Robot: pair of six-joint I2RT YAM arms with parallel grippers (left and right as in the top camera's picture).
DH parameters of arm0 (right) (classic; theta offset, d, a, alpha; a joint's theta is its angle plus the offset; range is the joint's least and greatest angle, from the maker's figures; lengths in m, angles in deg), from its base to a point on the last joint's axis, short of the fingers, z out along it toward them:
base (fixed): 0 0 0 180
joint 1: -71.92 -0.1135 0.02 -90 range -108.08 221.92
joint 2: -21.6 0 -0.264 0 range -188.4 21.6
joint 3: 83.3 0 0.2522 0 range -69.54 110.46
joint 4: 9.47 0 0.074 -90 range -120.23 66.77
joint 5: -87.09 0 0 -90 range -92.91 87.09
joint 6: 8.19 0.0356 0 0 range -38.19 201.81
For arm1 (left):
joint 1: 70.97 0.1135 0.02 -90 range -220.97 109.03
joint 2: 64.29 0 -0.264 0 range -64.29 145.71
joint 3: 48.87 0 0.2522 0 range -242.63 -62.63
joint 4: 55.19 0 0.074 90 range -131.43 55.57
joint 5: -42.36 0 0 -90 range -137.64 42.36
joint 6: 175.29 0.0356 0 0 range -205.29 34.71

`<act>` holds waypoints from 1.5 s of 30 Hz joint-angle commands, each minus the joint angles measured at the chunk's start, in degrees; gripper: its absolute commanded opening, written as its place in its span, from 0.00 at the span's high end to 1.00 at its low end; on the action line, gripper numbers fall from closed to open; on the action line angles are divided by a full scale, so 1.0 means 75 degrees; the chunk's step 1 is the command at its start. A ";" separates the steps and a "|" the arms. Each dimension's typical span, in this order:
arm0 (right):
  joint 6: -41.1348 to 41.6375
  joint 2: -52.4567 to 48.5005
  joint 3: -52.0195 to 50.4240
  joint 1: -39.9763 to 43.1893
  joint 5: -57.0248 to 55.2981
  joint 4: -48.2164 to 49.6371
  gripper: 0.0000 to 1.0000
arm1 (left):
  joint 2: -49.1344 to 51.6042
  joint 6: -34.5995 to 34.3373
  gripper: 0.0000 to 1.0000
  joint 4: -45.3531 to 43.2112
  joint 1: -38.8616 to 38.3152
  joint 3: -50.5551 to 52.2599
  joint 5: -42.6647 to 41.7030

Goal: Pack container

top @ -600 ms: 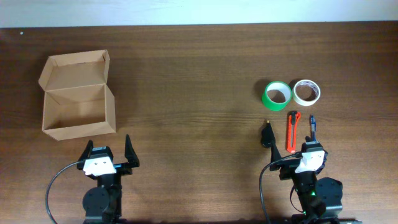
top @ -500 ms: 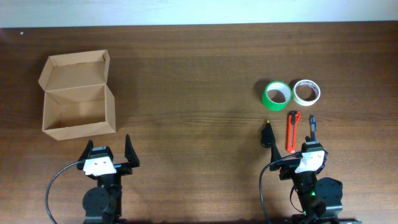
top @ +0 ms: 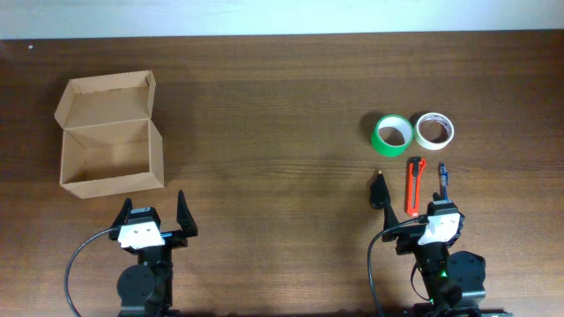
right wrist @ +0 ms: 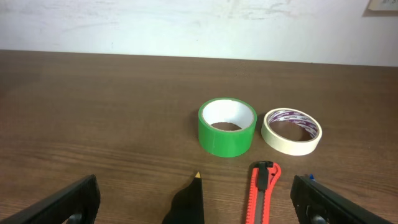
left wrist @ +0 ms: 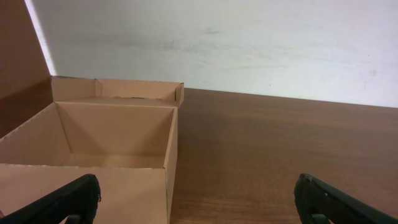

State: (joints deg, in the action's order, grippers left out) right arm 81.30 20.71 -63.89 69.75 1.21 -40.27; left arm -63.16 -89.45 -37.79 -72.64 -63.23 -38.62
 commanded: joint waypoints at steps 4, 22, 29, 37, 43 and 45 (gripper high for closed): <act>-0.0044 0.0090 -0.0061 0.0050 0.0020 0.0015 0.01 | -0.0012 -0.0015 0.01 0.0044 0.0047 0.0000 -0.0052; -0.0044 0.0090 -0.0061 0.0050 0.0020 0.0015 0.01 | -0.0012 -0.0015 0.00 0.0044 0.0047 0.0000 -0.0052; -0.0044 0.0090 -0.0061 0.0050 0.0020 0.0015 0.01 | -0.0012 -0.0015 0.00 0.0044 0.0047 0.0000 -0.0052; -0.0044 0.0090 -0.0061 0.0050 0.0020 0.0015 0.01 | -0.0012 -0.0015 0.00 -0.0035 0.0047 0.0003 -0.0015; -0.0044 0.0090 -0.0061 0.0050 0.0023 0.0017 0.01 | -0.0012 -0.0020 0.00 -0.0192 0.0047 -0.0061 -0.1177; -0.0047 0.0090 -0.0061 0.0050 -0.0029 0.0026 0.01 | 0.0035 -0.0064 0.00 0.0012 0.0047 -0.0189 -0.1504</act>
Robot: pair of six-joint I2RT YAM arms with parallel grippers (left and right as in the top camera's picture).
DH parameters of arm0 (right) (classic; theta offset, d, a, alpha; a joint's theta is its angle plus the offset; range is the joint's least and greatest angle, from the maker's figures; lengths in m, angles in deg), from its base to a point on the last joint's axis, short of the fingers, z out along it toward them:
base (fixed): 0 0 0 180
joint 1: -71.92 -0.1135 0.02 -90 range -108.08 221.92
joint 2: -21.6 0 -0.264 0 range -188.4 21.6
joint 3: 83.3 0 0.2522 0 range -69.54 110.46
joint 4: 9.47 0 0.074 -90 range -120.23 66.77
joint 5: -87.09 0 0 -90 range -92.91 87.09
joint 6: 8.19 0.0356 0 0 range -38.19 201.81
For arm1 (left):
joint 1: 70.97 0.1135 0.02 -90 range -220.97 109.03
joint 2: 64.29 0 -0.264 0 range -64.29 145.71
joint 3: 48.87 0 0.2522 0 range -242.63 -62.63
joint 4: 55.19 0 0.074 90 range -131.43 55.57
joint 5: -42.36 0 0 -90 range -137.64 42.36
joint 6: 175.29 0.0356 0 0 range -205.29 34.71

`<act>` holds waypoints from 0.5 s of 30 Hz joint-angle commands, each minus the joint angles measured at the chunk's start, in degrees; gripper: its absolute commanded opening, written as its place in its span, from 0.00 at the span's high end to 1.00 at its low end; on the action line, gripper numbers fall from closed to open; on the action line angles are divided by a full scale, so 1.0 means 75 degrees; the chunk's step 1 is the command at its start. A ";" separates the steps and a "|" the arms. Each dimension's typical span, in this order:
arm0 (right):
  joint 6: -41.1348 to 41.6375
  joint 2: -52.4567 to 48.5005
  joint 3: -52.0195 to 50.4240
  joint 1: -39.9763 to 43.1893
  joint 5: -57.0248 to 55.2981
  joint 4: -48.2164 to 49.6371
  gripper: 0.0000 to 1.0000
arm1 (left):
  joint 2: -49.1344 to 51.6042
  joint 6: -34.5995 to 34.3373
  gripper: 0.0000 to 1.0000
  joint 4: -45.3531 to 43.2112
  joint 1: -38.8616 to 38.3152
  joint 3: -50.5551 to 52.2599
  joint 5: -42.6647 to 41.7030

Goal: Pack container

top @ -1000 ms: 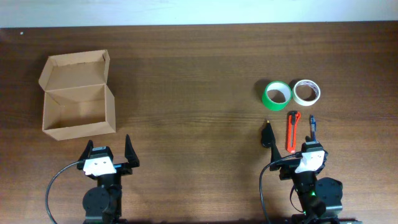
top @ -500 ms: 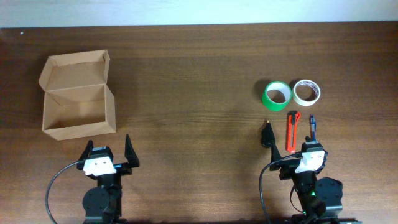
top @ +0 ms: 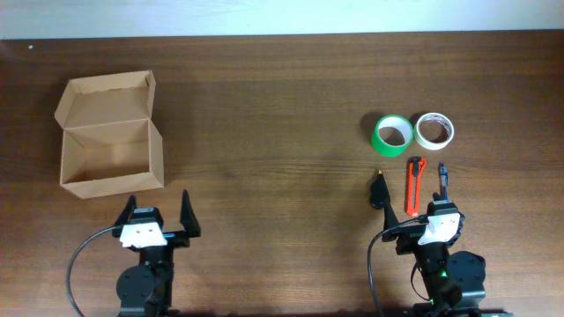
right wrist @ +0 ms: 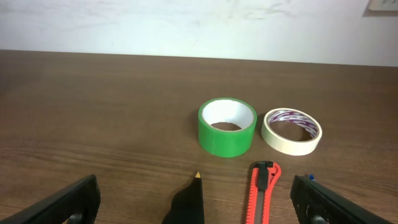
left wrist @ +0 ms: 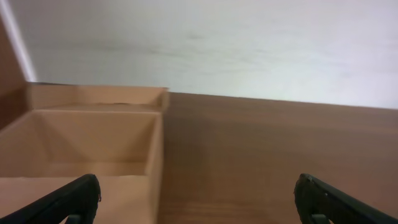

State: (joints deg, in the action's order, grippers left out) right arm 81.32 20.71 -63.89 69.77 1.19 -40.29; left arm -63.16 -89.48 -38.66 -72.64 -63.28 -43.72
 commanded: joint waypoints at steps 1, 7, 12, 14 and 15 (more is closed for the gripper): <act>-0.0047 0.0090 -0.0061 0.0047 -0.0035 0.0032 0.01 | 0.0082 -0.0111 0.00 0.0262 0.0047 -0.0274 -0.0816; -0.0044 0.0087 0.0192 0.0047 0.0047 0.0050 0.01 | 0.1515 0.0052 0.00 0.0994 0.0047 -0.2127 -0.0023; -0.0041 -0.0385 0.0813 0.0050 0.0017 -0.0181 0.01 | 0.4234 0.0775 0.00 0.1772 0.0047 -0.4616 0.0055; 0.0125 -0.0991 0.1221 0.0050 0.0017 -0.0490 0.01 | 0.5391 0.1008 0.00 0.2264 0.0047 -0.5738 0.0055; 0.0128 -0.1352 0.1440 0.0050 0.0017 -0.0624 0.01 | 0.5913 0.1116 0.00 0.2524 0.0047 -0.6280 0.0052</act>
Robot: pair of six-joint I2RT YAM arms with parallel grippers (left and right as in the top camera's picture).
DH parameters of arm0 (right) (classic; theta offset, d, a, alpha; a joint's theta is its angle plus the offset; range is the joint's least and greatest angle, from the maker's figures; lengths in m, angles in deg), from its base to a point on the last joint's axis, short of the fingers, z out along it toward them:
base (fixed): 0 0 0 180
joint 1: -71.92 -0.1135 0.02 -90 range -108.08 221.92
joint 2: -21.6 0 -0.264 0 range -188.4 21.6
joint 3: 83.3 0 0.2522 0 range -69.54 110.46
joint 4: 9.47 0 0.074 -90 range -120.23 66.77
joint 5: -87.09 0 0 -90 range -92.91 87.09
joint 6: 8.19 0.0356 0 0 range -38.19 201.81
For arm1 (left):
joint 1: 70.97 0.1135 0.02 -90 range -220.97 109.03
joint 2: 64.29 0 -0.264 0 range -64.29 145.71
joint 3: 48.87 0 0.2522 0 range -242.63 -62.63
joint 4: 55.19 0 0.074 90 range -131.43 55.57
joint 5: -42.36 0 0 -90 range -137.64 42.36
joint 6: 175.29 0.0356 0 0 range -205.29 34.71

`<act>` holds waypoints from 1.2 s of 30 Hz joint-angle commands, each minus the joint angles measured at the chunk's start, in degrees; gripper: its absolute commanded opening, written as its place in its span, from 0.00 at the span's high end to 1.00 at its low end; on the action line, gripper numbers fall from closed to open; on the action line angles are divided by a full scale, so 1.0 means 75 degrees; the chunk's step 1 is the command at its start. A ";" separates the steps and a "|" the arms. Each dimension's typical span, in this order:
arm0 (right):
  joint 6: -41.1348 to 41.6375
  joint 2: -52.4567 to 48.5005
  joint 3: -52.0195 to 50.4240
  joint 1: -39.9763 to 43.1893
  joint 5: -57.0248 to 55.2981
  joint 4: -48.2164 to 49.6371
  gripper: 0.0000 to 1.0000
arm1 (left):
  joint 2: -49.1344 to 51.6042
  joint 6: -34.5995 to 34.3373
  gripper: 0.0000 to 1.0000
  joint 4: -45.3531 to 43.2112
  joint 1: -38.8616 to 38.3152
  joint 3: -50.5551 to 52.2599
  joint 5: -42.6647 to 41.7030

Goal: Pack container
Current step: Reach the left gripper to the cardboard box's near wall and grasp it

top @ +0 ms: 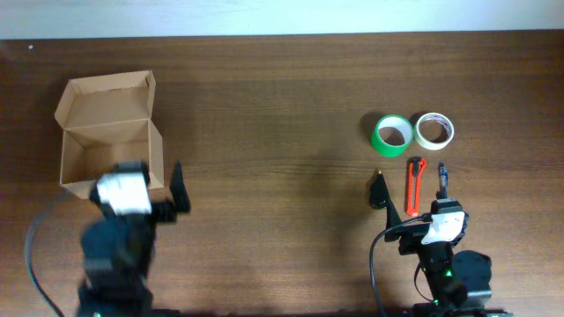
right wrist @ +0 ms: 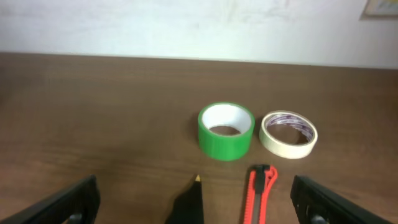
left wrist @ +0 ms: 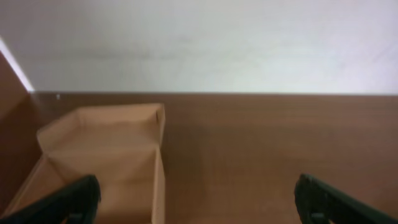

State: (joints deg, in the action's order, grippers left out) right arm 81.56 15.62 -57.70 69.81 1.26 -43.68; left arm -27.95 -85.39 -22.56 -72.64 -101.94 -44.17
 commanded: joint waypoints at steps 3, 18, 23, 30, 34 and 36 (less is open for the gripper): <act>0.0093 -0.2005 0.1425 0.0052 -0.0172 -0.0481 0.01 | 0.2815 0.0866 0.00 0.1183 0.0050 -0.2903 0.0117; 0.0099 -0.8842 0.8207 0.1035 -0.0143 -0.3611 0.01 | 0.6341 0.1011 0.00 0.4100 0.1192 -0.7612 0.0058; 0.0125 -0.9413 0.8717 0.1218 0.0656 -0.3765 0.01 | 0.6729 0.1250 0.00 0.4934 0.1553 -0.7609 0.0050; 0.1559 -0.9798 0.8717 0.1868 0.0621 -0.4118 0.01 | 0.8084 0.0740 0.00 0.6108 0.1856 -0.7606 -0.0580; 0.1556 -0.9996 0.8714 0.2136 0.0615 -0.4360 0.01 | 0.8903 0.0746 0.00 0.6411 0.1856 -0.7606 -0.0968; 0.1550 -1.0069 0.8714 0.2194 0.0560 -0.4395 0.01 | 0.9154 0.0766 0.04 0.6426 0.1856 -0.7609 -0.1163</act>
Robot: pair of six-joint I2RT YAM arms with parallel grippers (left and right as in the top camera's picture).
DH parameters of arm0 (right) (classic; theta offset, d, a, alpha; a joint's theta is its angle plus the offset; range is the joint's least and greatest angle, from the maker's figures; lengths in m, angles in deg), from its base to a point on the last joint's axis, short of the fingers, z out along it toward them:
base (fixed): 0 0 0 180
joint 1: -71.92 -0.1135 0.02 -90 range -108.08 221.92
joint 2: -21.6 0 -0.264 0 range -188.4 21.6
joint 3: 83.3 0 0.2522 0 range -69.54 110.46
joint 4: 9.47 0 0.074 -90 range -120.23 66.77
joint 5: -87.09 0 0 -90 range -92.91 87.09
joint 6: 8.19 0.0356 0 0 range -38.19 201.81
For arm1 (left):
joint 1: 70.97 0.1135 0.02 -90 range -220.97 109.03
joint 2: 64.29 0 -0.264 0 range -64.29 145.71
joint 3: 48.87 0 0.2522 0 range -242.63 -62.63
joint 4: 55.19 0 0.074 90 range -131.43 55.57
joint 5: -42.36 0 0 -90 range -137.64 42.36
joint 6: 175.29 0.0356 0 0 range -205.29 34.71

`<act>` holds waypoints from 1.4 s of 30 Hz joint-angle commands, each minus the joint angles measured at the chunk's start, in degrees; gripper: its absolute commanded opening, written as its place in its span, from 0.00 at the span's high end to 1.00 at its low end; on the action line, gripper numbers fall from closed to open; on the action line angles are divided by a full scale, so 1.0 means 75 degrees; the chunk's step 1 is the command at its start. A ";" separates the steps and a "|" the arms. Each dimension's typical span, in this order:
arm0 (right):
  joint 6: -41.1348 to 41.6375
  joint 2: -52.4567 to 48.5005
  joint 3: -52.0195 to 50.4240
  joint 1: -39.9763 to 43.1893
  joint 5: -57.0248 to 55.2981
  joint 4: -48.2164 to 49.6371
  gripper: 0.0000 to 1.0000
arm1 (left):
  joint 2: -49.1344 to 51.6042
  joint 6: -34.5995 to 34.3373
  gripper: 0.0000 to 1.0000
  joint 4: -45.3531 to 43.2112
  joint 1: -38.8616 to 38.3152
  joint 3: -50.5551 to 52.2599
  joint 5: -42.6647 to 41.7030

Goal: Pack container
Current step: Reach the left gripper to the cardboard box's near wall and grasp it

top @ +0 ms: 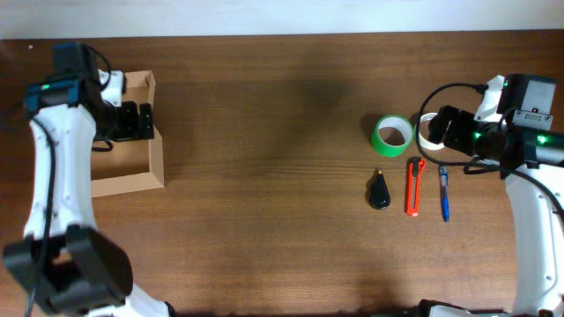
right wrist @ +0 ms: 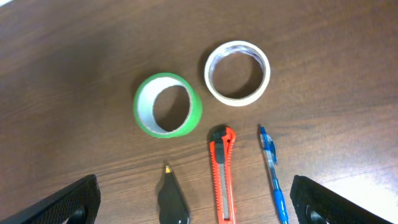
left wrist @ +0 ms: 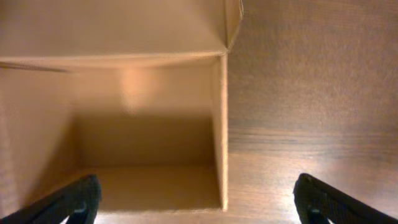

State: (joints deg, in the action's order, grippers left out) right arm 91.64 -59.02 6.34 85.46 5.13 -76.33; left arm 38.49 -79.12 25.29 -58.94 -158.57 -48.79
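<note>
An open cardboard box (top: 132, 176) with its lid flap up stands at the far left; the left wrist view looks straight down into its bare inside (left wrist: 149, 140). My left gripper (top: 132, 121) hangs open over the box's right wall (left wrist: 219, 130), holding nothing. At the right lie a green tape roll (right wrist: 166, 112), a white tape roll (right wrist: 237, 73), an orange box cutter (right wrist: 221, 190), a blue pen (right wrist: 272, 171) and a black marker-like tool (right wrist: 171, 202). My right gripper (top: 449, 129) is open above them, beside the white roll, its fingertips (right wrist: 68, 202) wide apart.
The dark wooden table (top: 273, 176) runs between the box and the tools. A pale wall strip (top: 282, 16) borders the far edge. The left arm (top: 53, 202) reaches up along the left side, the right arm (top: 529, 220) along the right side.
The left gripper was in front of the box and now hangs over it, facing down. The right gripper was low at the table's front edge and now hangs above the tapes and tools.
Both grippers first rested open at the front edge, the left facing the box, the right facing the tapes. The left then turned slightly and later stood raised near the box's front. Now both hang open, over the box and over the tools. Nothing on the table has moved.
</note>
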 commanded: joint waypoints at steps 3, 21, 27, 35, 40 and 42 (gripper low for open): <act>0.0154 -0.0187 0.0172 0.0111 -0.0017 -0.0035 0.01 | 0.0490 -0.0070 0.05 -0.0032 0.0015 -0.0058 -0.0542; 0.0157 -0.0446 0.0172 0.0111 -0.0157 0.0198 0.01 | 0.1827 -0.0251 0.22 -0.0015 0.0009 -0.0055 -0.0530; 0.0157 -0.0446 0.0172 0.0111 -0.0157 0.0201 0.01 | 0.2154 -0.0382 0.71 -0.0012 -0.0023 -0.0055 -0.0533; 0.0160 -0.0446 0.0172 0.0111 -0.0154 0.0198 0.01 | 0.2183 -0.0927 0.98 -0.0090 -0.0370 -0.0058 -0.0475; 0.0160 -0.0446 0.0172 0.0111 -0.0154 0.0192 0.01 | 0.2183 -0.1874 0.98 -0.0096 -0.1195 -0.0125 -0.0271; 0.0160 -0.0446 0.0172 0.0111 -0.0154 0.0189 0.01 | 0.2183 -0.2311 0.98 -0.0087 -0.1629 -0.0242 -0.0143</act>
State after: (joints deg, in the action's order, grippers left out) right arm 92.40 -62.06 6.34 85.92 4.67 -75.09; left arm 54.01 -90.15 24.48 -66.80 -158.73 -49.79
